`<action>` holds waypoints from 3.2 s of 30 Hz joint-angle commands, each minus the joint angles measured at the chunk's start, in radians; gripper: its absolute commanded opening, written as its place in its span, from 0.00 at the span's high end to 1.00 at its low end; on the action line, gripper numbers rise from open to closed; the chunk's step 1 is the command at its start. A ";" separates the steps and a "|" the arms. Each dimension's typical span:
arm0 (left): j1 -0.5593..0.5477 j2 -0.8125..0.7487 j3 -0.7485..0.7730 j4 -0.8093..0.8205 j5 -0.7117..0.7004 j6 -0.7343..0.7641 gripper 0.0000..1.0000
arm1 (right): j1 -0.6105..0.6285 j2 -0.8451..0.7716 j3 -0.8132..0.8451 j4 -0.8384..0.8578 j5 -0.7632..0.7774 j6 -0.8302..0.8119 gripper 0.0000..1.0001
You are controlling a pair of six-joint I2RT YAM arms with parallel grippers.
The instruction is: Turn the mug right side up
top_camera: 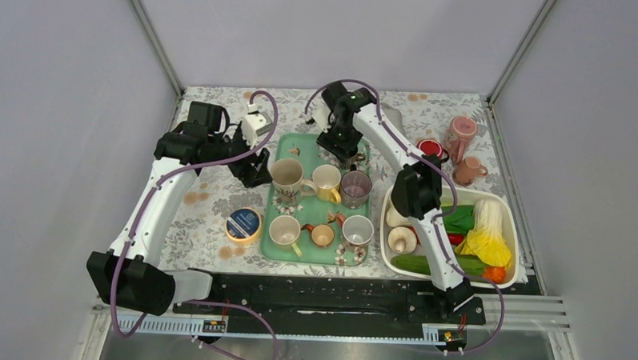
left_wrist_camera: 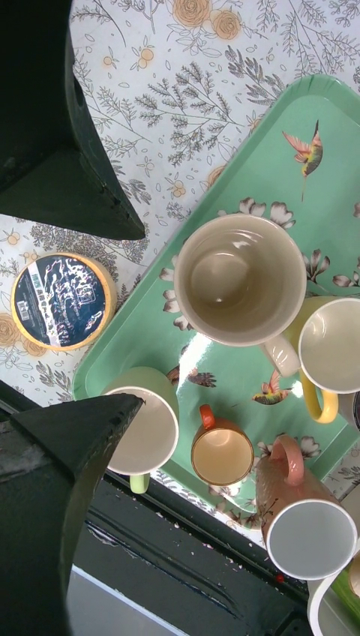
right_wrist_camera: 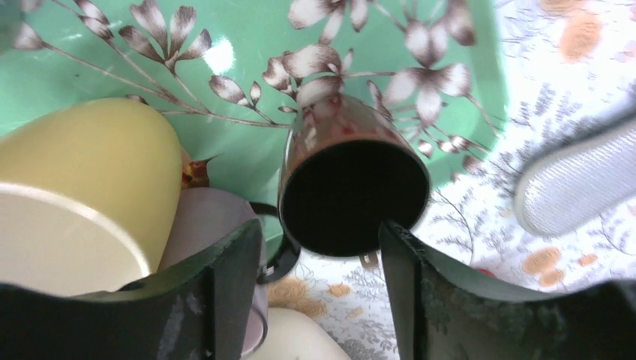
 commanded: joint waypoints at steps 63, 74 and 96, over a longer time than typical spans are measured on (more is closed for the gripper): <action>0.009 -0.044 -0.039 0.039 0.023 0.007 0.20 | -0.484 -0.525 -0.609 0.320 -0.114 -0.021 0.01; 0.009 -0.052 -0.052 0.039 0.012 0.013 0.20 | -0.550 -0.529 -0.667 0.306 -0.254 -0.262 0.02; 0.009 -0.020 -0.024 0.039 -0.067 -0.012 0.20 | -0.678 -0.375 -0.733 0.382 -0.462 -0.760 0.25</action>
